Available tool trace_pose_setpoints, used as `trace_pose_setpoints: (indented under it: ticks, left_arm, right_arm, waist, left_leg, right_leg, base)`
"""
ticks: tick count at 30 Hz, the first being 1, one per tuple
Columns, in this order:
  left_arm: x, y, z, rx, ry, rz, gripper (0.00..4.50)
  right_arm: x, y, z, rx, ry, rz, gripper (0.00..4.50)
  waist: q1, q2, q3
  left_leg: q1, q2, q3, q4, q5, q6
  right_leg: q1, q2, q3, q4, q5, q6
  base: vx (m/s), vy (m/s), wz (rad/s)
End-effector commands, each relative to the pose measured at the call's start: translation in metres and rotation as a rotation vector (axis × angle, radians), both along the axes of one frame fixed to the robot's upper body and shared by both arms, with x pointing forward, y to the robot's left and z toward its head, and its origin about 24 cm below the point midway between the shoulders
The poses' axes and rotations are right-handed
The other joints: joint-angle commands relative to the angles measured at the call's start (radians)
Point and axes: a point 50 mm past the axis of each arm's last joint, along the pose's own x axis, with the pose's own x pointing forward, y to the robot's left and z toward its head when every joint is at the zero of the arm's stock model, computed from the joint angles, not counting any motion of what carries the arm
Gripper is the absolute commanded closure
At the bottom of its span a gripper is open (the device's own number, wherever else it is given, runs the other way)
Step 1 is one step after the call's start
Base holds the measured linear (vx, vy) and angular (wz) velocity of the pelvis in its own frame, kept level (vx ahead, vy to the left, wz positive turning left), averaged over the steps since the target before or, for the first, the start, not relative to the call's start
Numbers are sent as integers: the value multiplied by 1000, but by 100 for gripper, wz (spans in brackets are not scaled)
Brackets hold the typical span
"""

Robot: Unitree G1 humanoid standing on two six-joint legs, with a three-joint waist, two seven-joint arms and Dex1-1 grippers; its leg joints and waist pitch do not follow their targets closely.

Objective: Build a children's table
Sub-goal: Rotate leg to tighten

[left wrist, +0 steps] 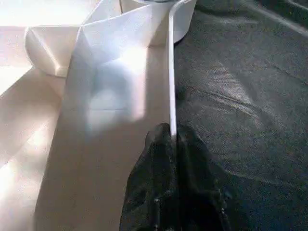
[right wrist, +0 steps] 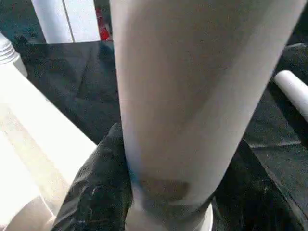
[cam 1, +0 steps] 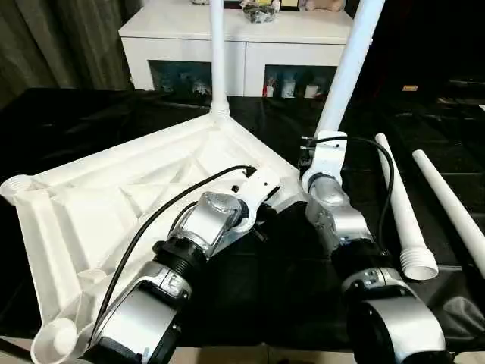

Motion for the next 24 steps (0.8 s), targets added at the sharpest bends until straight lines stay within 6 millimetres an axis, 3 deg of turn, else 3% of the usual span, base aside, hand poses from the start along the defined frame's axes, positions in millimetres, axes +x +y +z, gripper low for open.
trace_pose_setpoints:
  ticks: [1, 2, 3, 5, 7, 11, 14, 18, 20, 23, 24]
  left_arm:
    - [10, -7, 24, -32, -83, 0, 450]
    - [10, -7, 24, -33, -83, -2, 450]
    - [10, -7, 24, -34, -83, -5, 450]
    - [10, -6, 24, -33, -88, -12, 450]
    - [9, -5, 24, -33, -95, -29, 450]
    - [5, 0, 26, -49, -108, -110, 450]
    - [1, 3, 27, -52, -130, -169, 450]
    - [-6, 13, 24, -69, -139, -261, 450]
    - [-12, 21, 20, -81, -129, -322, 450]
    - [-24, 33, 18, -109, -112, -446, 450]
    - [-24, 33, 18, -109, -112, -446, 450]
  right_arm:
    - [-15, 5, -39, 35, 162, 39, 265]
    - [-14, 6, -36, 56, 146, 45, 209]
    - [-14, 5, -35, 58, 138, 49, 195]
    - [-12, 5, -30, 71, 113, 57, 195]
    - [-10, 3, -25, 69, 93, 66, 167]
    - [-6, -4, -7, 54, 9, 109, 129]
    - [-9, -13, 5, 41, -34, 129, 108]
    - [-22, -30, 19, 0, -82, 218, 69]
    - [-35, -40, 21, 3, -72, 359, 52]
    - [-66, -53, 19, 61, -9, 662, 27]
    - [-66, -53, 19, 61, -9, 662, 16]
  waist:
    - [-3, -3, -50]
    - [-1, -3, -51]
    - [0, -1, -50]
    - [2, -3, -52]
    - [5, -3, -59]
    - [8, -4, -59]
    - [22, -2, -66]
    - [44, -3, -69]
    - [56, -1, -67]
    - [68, -1, -61]
    - [71, -2, -58]
  left_leg:
    - [19, 54, -34, -99, -420, -2]
    - [19, 55, -34, -99, -409, 1]
    - [19, 56, -33, -99, -405, 1]
    - [17, 55, -31, -98, -389, 7]
    - [11, 55, -30, -94, -335, 17]
    - [7, 54, -25, -89, -282, 40]
    - [3, 54, -20, -75, -127, 101]
    - [3, 57, -18, -65, -11, 161]
    - [6, 57, -15, -62, -26, 175]
    - [9, 62, -15, -67, -97, 154]
    - [10, 65, -15, -69, -122, 149]
  right_leg:
    - [22, -60, 35, -64, -353, -165]
    - [23, -60, 35, -63, -341, -171]
    - [23, -59, 36, -62, -335, -173]
    - [26, -58, 36, -59, -316, -182]
    - [32, -61, 37, -53, -268, -199]
    - [33, -59, 38, -46, -232, -215]
    - [37, -55, 40, -24, -67, -255]
    - [43, -54, 40, -4, 52, -276]
    - [44, -54, 42, -7, 17, -272]
    - [42, -53, 45, -15, -73, -257]
    - [42, -55, 47, -18, -96, -252]
  base:
    - [0, 0, 0]
    - [0, 0, 0]
    - [0, 0, 0]
    - [0, 0, 0]
    - [0, 0, 0]
    - [0, 0, 0]
    - [0, 0, 0]
    - [0, 0, 0]
    - [0, 0, 0]
    - [0, 0, 0]
    - [0, 0, 0]
